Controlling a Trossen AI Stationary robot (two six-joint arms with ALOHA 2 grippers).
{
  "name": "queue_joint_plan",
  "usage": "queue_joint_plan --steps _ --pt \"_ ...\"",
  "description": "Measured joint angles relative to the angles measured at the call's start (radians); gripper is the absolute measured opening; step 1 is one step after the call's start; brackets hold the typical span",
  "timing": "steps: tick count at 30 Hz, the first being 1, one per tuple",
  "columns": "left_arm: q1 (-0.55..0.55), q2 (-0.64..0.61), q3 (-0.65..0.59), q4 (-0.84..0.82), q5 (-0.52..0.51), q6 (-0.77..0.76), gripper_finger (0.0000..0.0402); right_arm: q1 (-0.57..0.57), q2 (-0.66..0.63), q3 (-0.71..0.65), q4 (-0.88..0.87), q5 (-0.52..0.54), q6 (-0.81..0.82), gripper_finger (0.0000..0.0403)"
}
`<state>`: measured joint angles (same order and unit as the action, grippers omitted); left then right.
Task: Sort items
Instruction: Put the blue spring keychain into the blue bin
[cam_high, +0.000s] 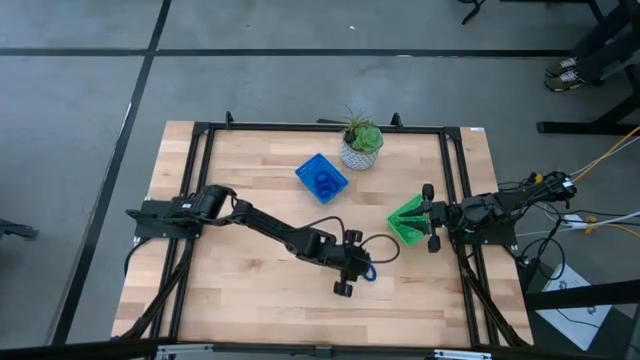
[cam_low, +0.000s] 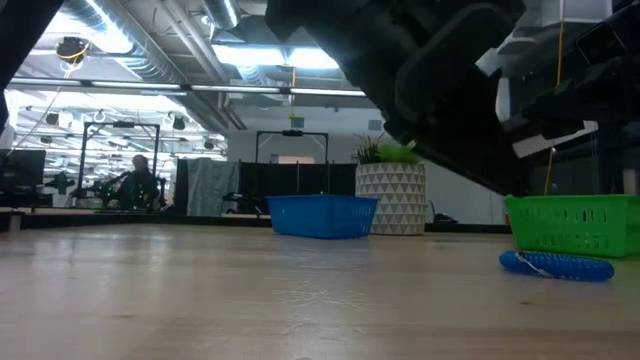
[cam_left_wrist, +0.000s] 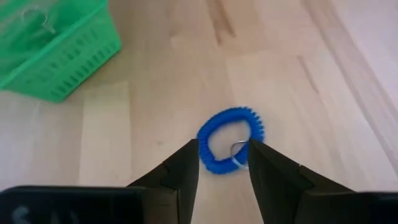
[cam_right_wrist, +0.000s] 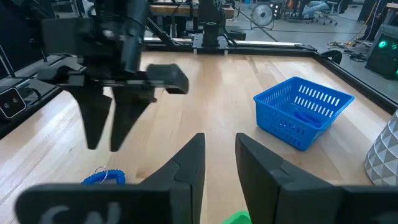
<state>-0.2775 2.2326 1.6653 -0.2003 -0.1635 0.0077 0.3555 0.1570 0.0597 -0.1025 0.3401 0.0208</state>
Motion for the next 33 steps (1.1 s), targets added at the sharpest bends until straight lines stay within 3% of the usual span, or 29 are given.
queue_joint_plan --steps 7,15,22,33 --pt "0.025 0.001 0.000 0.007 0.033 -0.050 0.0130 0.000 0.000 0.000 0.000 0.000 0.000 0.0090" --pt "0.025 0.081 0.000 0.137 0.046 -0.049 0.0129 0.000 0.000 0.000 0.000 0.000 0.000 0.0090" --pt "0.027 0.139 0.004 0.152 -0.026 -0.051 0.0129 0.000 0.000 0.000 -0.001 0.000 0.000 0.0090" --pt "0.026 0.141 0.004 0.126 0.005 -0.036 0.0120 0.000 0.000 0.000 0.000 0.000 0.000 0.0090"
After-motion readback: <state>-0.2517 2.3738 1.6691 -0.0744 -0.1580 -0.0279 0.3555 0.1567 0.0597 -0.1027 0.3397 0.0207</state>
